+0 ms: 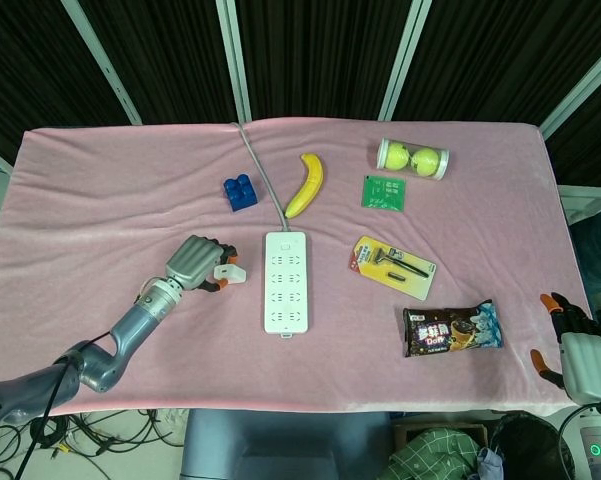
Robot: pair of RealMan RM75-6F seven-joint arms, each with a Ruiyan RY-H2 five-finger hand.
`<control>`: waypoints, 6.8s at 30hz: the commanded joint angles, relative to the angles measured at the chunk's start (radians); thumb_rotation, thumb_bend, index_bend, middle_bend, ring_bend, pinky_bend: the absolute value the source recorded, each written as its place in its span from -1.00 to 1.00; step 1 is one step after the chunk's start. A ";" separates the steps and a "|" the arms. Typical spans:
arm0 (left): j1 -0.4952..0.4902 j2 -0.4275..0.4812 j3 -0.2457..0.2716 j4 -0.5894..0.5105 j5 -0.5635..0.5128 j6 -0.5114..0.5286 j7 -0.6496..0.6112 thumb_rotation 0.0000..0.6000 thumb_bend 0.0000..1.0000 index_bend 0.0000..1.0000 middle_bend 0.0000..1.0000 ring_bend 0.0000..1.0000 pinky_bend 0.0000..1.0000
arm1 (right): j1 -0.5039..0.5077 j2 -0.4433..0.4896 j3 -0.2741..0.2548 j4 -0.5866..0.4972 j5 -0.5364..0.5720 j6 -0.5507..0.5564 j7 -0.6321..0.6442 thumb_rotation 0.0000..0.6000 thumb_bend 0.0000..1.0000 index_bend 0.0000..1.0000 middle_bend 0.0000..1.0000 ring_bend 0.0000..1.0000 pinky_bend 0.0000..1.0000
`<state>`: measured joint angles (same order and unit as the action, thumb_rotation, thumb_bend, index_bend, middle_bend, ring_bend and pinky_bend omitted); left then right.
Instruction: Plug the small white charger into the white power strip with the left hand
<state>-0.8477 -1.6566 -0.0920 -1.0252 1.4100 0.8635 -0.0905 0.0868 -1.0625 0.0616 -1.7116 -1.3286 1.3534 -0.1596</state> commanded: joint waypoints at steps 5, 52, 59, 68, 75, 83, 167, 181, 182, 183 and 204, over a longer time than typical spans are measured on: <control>-0.004 0.014 -0.017 -0.018 -0.003 0.013 0.006 1.00 -0.28 -0.02 0.12 -0.08 0.05 | 0.001 0.002 -0.001 -0.003 0.002 -0.003 0.005 1.00 -0.51 -0.76 -0.82 -0.69 -0.47; -0.751 0.165 0.149 -0.284 -1.184 -0.219 0.885 1.00 -0.19 0.19 0.23 -0.08 0.04 | 0.002 0.006 0.008 -0.015 0.047 -0.011 -0.006 1.00 -0.50 -0.76 -0.82 -0.69 -0.47; -0.747 0.158 0.134 -0.281 -1.201 -0.241 0.849 1.00 -0.19 0.19 0.23 -0.08 0.05 | 0.003 0.009 0.006 -0.017 0.050 -0.017 -0.005 1.00 -0.51 -0.76 -0.82 -0.69 -0.47; -0.759 0.132 0.153 -0.269 -1.202 -0.246 0.851 1.00 -0.20 0.19 0.24 -0.08 0.05 | 0.004 0.011 0.006 -0.018 0.052 -0.016 -0.011 1.00 -0.51 -0.76 -0.82 -0.69 -0.47; -0.764 0.124 0.164 -0.261 -1.210 -0.240 0.851 1.00 -0.20 0.19 0.23 -0.08 0.05 | 0.004 0.010 0.006 -0.017 0.049 -0.013 -0.010 1.00 -0.50 -0.76 -0.82 -0.69 -0.47; -0.762 0.122 0.166 -0.257 -1.204 -0.239 0.841 1.00 -0.19 0.19 0.23 -0.08 0.05 | 0.004 0.010 0.006 -0.018 0.052 -0.013 -0.013 1.00 -0.51 -0.76 -0.82 -0.69 -0.47; -0.683 -0.027 0.151 -0.074 -1.051 -0.294 0.757 1.00 -0.17 0.20 0.25 -0.07 0.12 | 0.007 0.014 0.008 -0.029 0.072 -0.020 -0.015 1.00 -0.50 -0.76 -0.82 -0.69 -0.47; -0.703 0.001 0.169 -0.124 -1.142 -0.268 0.805 1.00 -0.75 -0.63 -0.79 -1.00 -0.80 | 0.009 0.016 0.006 -0.033 0.079 -0.028 -0.020 1.00 -0.50 -0.76 -0.82 -0.69 -0.47; -0.708 0.005 0.169 -0.133 -1.155 -0.259 0.812 1.00 -0.78 -0.65 -0.81 -1.00 -0.80 | 0.009 0.016 0.006 -0.033 0.079 -0.028 -0.021 1.00 -0.50 -0.76 -0.82 -0.69 -0.47; -0.714 0.012 0.166 -0.148 -1.170 -0.243 0.819 1.00 -0.79 -0.65 -0.83 -1.00 -0.81 | 0.009 0.016 0.006 -0.033 0.080 -0.029 -0.021 1.00 -0.50 -0.76 -0.82 -0.69 -0.47; -0.253 0.589 0.380 -0.951 -0.659 0.504 0.553 1.00 -0.79 -0.68 -0.83 -1.00 -0.81 | 0.005 0.013 0.006 -0.044 0.085 -0.015 -0.039 1.00 -0.50 -0.76 -0.82 -0.69 -0.47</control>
<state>-1.3407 -1.2019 0.1645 -1.8864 0.4666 1.1611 0.6402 0.0917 -1.0495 0.0674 -1.7552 -1.2436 1.3385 -0.1983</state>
